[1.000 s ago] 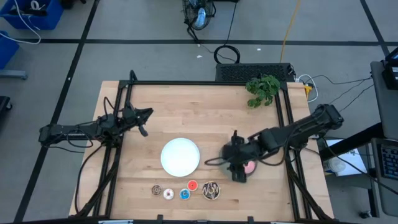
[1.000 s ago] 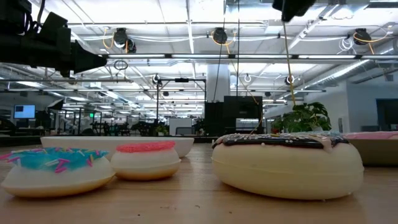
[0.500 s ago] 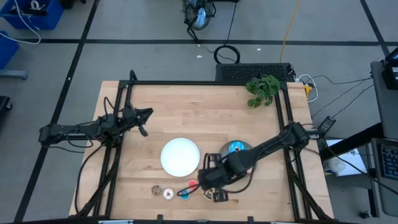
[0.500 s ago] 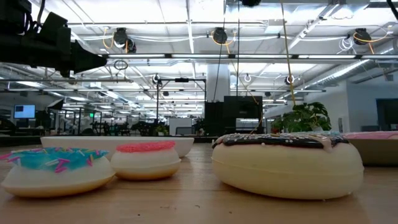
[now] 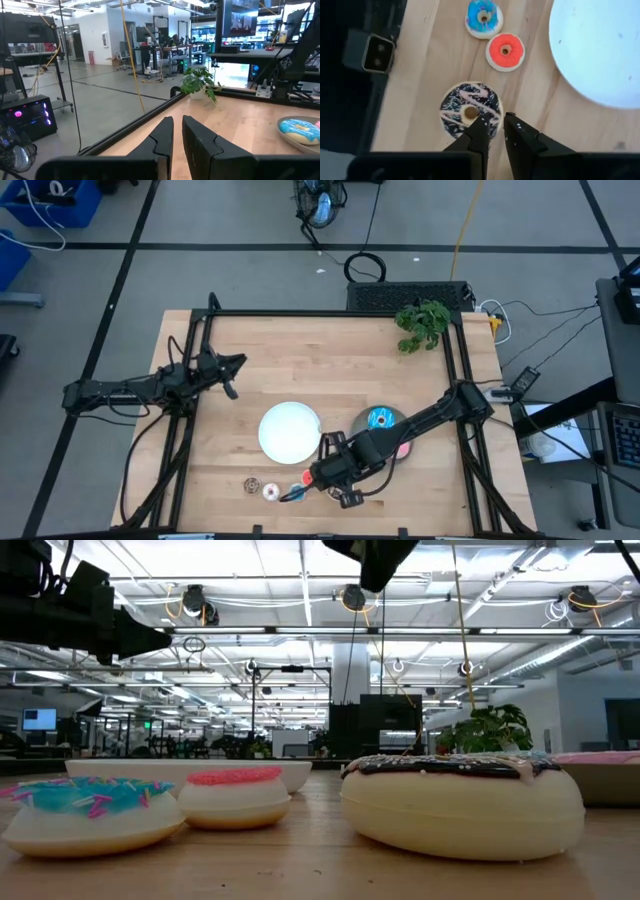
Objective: Pick & Place donuts
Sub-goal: Put the large black donut on the brown plate
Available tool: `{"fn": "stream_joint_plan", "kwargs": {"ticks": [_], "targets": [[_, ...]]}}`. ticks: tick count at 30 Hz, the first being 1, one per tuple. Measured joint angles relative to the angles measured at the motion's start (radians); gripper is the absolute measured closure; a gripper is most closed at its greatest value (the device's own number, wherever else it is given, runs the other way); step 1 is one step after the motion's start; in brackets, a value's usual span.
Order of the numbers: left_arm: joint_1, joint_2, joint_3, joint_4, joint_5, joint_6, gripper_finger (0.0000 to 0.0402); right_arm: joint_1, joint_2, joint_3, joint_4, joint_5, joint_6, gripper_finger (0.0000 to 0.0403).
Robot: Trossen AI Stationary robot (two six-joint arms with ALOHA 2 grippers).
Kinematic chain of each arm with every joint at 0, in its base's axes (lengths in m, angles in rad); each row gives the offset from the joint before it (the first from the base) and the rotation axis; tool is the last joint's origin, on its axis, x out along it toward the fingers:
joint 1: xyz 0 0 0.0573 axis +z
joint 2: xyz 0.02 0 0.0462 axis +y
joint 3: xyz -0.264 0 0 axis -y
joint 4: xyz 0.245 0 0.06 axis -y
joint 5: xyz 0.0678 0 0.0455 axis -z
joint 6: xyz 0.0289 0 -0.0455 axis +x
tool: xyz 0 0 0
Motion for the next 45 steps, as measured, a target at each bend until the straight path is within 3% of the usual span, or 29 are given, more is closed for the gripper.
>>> {"fn": "stream_joint_plan", "kwargs": {"ticks": [5,11,15,22,28,36,45], "targets": [[0.0,0.0,0.0,-0.001,0.0,0.0,0.0357,0.018,0.0,-0.082,0.106,0.094,-0.022,0.0352],[0.0,0.003,0.0,-0.003,0.0,0.001,0.0357,0.016,0.0,-0.191,0.147,0.1,-0.017,0.0328],[0.0,0.003,0.0,-0.003,0.0,0.002,0.0357,0.017,0.001,-0.246,0.188,0.049,0.009,0.0282],[0.0,0.004,0.0,-0.002,0.0,0.002,0.0357,0.016,0.001,-0.317,0.28,0.049,0.01,0.0182],[0.0,0.004,0.0,-0.002,0.0,0.002,0.0357,0.016,0.0,-0.39,0.371,0.049,0.011,0.0139],[0.0,0.004,0.0,-0.001,0.0,0.0,0.0357,0.008,-0.003,-0.494,0.491,0.046,0.012,0.0142],[0.0,0.004,0.0,0.0,0.0,0.0,0.0357,0.001,-0.008,-0.569,0.584,-0.015,0.009,0.0195]]}}
